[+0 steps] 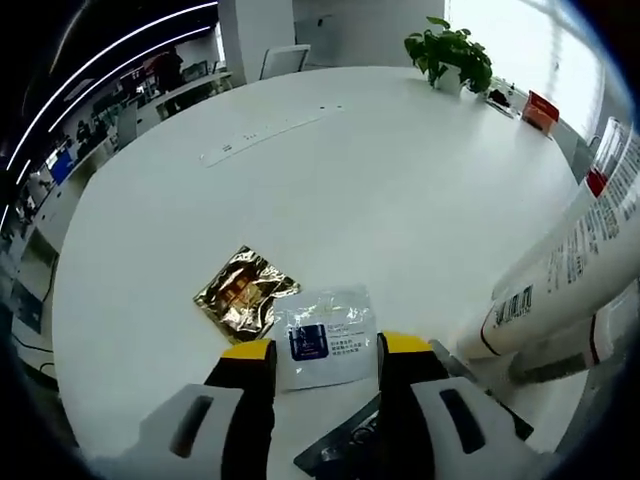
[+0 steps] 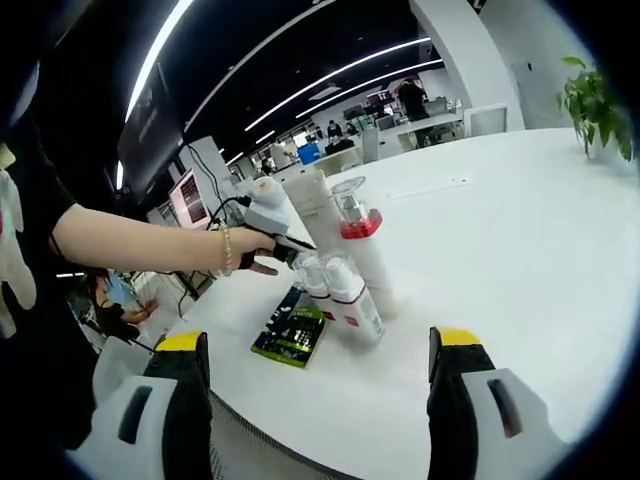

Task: Arrange the skincare products in the storage area until every visible bottle or jar stands upright without overlapping.

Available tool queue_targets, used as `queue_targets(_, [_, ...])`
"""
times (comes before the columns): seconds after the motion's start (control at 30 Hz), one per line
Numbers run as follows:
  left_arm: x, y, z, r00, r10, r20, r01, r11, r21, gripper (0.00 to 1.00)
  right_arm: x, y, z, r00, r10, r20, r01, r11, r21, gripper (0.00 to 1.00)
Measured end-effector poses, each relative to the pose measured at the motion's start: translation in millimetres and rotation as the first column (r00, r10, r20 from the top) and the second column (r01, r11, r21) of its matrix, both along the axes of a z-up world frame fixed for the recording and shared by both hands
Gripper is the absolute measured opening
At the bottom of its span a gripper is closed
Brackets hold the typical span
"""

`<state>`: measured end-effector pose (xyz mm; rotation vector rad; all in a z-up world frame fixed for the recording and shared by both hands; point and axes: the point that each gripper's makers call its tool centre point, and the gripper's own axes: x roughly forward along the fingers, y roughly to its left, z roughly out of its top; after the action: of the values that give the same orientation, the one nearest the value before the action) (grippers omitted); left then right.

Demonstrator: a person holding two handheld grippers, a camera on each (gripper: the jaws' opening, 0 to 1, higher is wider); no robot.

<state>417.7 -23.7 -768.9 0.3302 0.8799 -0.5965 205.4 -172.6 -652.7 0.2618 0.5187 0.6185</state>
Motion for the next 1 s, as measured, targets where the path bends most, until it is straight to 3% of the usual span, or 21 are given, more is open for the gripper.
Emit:
queue_targets(0.3, [3.1,4,9.9,0.999,0.007,0.033,-0.006,1.000,-0.021,0.36,2,-1,-2.8,1.000,0.004,0.002,-0.004,1.000,-0.002,0.90])
queue_targets(0.63, [-12.9,12,37.9,0.996,0.016,0.092,-0.008,0.996,-0.086,0.36,2,1,-3.7,1.000,0.022,0.013,-0.022,1.000,-0.004,0.89])
queue_targets(0.77, [-35.4,15,59.8,0.990,0.028,0.136,-0.010,0.991,-0.130,0.36,2,1,-3.1,1.000,0.023,0.017,-0.023,1.000,0.003,0.87])
queue_targets(1.0, [-50.4,22,86.2,0.981,0.052,0.188,-0.019,0.985,-0.172,0.36,0,6,-0.1,0.999,0.041,0.029,-0.041,0.999,0.002,0.85])
